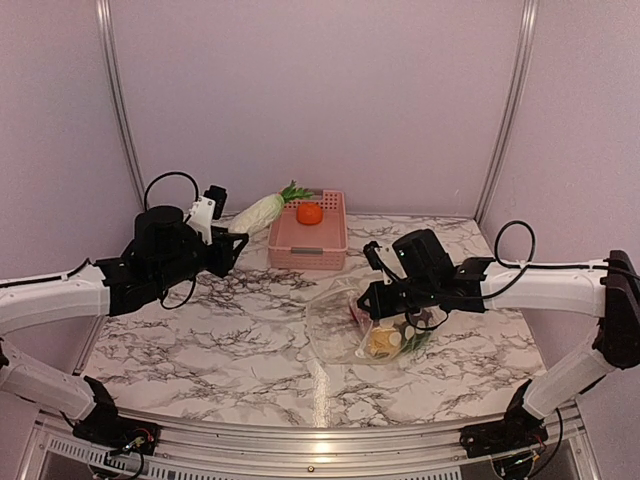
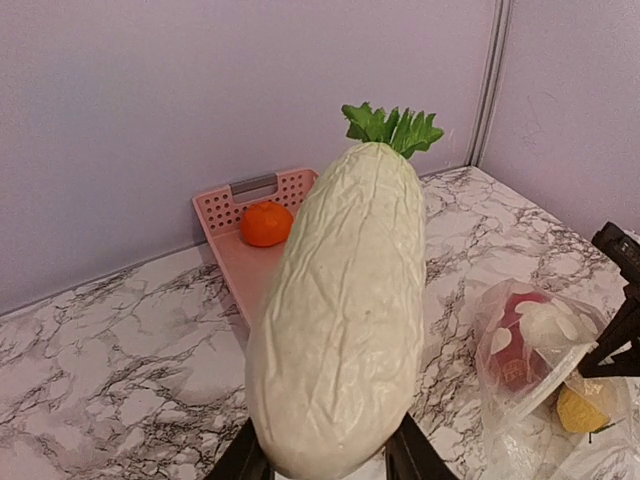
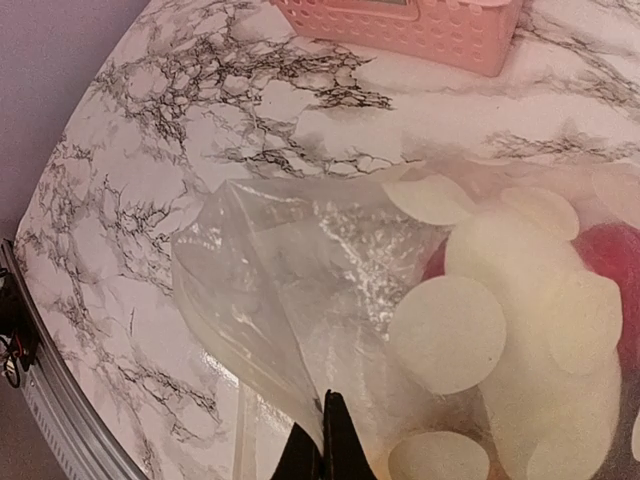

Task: Open the zip-top bag and remove the fake food

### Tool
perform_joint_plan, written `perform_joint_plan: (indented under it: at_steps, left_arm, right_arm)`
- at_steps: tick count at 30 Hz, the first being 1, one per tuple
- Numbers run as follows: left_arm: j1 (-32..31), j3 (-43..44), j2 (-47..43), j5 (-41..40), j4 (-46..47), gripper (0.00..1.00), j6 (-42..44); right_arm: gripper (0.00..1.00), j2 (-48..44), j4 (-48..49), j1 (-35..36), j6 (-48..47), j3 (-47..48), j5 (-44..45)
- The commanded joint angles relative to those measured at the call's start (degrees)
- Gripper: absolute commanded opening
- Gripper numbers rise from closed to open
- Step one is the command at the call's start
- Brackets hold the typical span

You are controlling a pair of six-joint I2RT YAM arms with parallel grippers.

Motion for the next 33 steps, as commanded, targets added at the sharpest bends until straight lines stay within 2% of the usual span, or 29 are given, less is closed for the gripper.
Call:
perform_joint_plan:
  at_steps: [1, 5, 11, 15, 20, 23, 33]
  left_arm:
    - [2.2, 12.1, 9.6, -6.1, -8.3, 0.11, -5.5]
    - [3.2, 23.2, 19.4, -8.0, -12.7, 0.15, -8.0]
    - [3.8, 33.6, 30.4, -12.8, -13.0, 0.16, -13.4]
    - [3.9, 43.1, 38.5, -16.4, -18.2, 0.09, -17.8]
    - [4.0, 53.7, 47.5, -18.8, -24.2, 0.09, -21.0]
    - [4.3, 58.1, 51.8, -20.7, -26.5, 0.11, -23.1]
    - [5.8, 71.5, 64.7, -19.7, -31.5, 0.18, -25.5]
  right_arm:
    - [0.0, 0.8, 1.2, -0.4, -0.5, 0.4, -0.2]
    - [0.0, 0.9, 1.2, -0.4, -0.6, 0.5, 0.0]
    - [0.0, 1.0, 1.2, -0.4, -0.9, 0.6, 0.0]
    - [0.0, 1.0, 1.1, -0.5, -1.1, 0.5, 0.1]
    - [0.0, 1.1, 1.2, -0.5, -1.2, 0.4, 0.3]
    - [0.0, 1.4, 1.2, -0.5, -1.3, 0.4, 0.3]
    - [0.0, 2.1, 1.6, -0.5, -1.4, 0.7, 0.0]
